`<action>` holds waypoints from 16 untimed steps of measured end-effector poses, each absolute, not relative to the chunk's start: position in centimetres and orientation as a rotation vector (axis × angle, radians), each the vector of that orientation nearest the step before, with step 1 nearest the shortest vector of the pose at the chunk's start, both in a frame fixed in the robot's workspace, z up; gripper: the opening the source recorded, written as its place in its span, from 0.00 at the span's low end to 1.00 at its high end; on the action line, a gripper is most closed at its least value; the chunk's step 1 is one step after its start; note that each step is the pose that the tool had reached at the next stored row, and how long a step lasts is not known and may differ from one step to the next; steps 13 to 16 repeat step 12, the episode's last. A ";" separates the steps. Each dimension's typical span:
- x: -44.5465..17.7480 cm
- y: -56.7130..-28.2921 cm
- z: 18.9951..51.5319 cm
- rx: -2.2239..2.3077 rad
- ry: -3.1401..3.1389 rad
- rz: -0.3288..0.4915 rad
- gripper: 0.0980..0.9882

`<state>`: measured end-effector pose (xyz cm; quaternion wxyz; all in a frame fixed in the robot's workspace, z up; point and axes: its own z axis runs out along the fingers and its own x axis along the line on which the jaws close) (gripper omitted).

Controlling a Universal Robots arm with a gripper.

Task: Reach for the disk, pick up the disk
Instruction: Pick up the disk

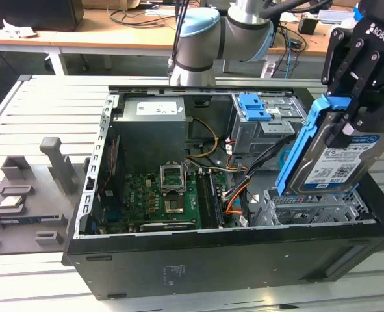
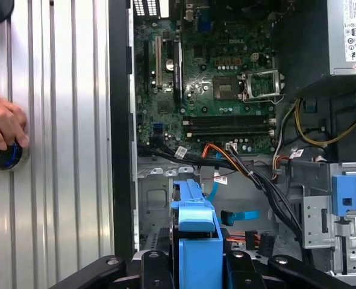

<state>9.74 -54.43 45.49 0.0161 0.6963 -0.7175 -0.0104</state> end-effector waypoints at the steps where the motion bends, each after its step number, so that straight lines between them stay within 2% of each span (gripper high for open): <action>1: 9.6 -54.3 45.3 2.165 -2.231 -0.032 0.30; 16: 9.6 -54.3 44.7 2.165 -2.231 -0.032 0.30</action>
